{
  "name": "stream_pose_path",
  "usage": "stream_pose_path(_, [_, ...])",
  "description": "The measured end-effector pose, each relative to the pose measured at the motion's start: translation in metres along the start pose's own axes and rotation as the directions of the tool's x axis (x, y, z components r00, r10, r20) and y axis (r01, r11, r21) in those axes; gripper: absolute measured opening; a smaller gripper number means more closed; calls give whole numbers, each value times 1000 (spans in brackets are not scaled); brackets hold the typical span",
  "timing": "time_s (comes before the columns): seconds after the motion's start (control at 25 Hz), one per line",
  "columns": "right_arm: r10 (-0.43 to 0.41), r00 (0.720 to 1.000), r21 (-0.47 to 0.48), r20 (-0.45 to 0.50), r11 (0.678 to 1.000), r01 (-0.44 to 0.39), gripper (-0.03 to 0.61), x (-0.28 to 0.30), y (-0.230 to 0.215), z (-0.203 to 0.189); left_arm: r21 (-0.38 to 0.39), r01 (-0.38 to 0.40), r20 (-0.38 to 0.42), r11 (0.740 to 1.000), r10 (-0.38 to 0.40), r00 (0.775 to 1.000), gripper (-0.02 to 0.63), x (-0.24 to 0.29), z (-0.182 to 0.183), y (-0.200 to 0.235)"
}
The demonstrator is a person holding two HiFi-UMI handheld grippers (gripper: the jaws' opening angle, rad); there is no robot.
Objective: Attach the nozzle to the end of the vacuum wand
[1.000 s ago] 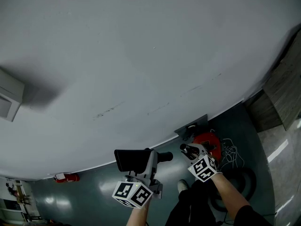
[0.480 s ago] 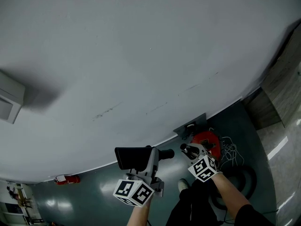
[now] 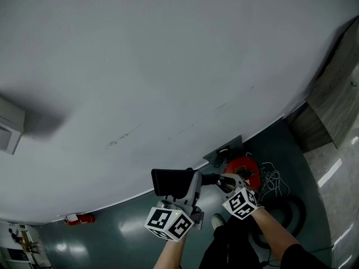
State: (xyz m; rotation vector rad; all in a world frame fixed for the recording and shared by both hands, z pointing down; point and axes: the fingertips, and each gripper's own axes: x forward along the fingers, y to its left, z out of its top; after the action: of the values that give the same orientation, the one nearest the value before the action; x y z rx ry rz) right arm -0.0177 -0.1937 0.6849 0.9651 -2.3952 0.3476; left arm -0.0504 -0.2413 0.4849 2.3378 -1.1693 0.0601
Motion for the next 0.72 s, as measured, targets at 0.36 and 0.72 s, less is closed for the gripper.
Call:
stream_pose_path(0.36, [-4,1000,-3,10,1000,4,132,-2,1,0,29,30,-39,999,-29,999,89,12,-12,-7])
stream_pose_path(0.72, [-27,999,-8,36,1000,27,130,-8,-2,1,34,38,-51,999,-36,998,87,21,-12,-10])
